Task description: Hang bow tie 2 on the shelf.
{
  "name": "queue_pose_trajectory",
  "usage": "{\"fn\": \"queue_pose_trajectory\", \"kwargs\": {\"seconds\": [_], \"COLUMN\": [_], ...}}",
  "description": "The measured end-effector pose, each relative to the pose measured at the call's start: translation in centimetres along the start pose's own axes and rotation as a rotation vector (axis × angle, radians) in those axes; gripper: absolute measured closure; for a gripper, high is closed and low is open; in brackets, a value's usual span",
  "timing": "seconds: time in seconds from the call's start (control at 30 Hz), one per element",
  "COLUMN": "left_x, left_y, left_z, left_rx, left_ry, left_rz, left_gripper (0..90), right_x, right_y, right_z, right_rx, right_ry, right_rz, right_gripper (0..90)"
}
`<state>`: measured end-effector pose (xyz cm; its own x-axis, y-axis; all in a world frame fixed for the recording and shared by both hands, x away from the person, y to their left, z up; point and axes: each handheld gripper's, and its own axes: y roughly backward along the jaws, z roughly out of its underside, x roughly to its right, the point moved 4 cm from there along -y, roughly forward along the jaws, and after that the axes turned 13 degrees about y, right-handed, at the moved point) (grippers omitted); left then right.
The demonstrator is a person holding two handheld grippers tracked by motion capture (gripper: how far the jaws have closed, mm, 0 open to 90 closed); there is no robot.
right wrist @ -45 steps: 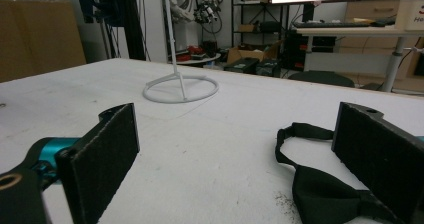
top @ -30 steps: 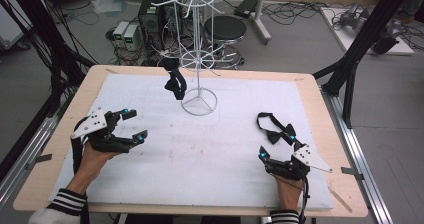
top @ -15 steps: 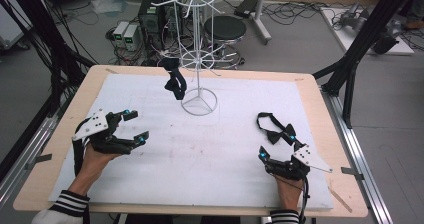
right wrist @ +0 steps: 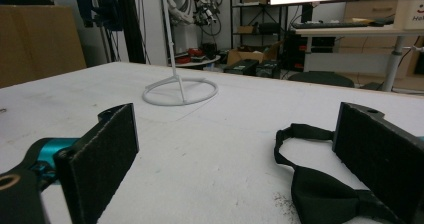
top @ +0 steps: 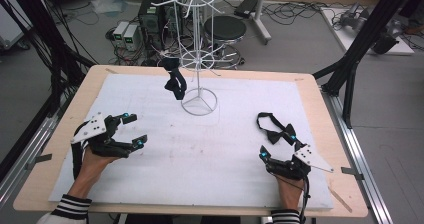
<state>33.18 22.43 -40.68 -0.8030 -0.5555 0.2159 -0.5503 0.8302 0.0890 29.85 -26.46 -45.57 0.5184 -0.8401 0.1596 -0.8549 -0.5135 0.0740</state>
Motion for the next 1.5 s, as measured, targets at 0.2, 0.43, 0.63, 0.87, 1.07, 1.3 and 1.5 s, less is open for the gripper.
{"fn": "queue_pose_trajectory", "kwargs": {"seconds": [0.2,0.43,0.63,0.87,1.07,1.3,1.5], "left_x": [-0.2,0.1,0.5,0.4,0.0,-0.4,-0.3], "left_y": [0.5,0.4,0.3,0.5,1.1,1.5,1.4], "left_z": [0.1,0.1,0.2,0.2,0.0,-0.1,0.0], "left_rx": [0.018,0.010,0.004,0.003,0.021,0.027,0.015], "left_ry": [0.010,0.008,0.008,-0.001,0.013,0.015,0.005], "left_rz": [0.013,0.031,0.044,0.050,0.042,0.031,0.028], "left_gripper": [16.2,16.2,16.3,16.2,16.2,16.3,16.2], "right_x": [0.5,1.3,2.2,3.7,4.6,5.3,6.6], "right_y": [0.0,-0.1,-0.2,-1.2,-1.9,-2.6,-3.0], "right_z": [-0.5,-1.7,-3.3,-4.3,-4.6,-5.0,-5.9], "right_rx": [0.001,-0.020,-0.085,-0.196,-0.264,-0.329,-0.368], "right_ry": [-0.023,-0.022,0.020,0.055,0.088,0.118,0.125], "right_rz": [0.005,0.000,-0.049,-0.156,-0.215,-0.274,-0.325], "right_gripper": [3.8,3.9,3.8,3.9,3.9,3.9,3.9]}}
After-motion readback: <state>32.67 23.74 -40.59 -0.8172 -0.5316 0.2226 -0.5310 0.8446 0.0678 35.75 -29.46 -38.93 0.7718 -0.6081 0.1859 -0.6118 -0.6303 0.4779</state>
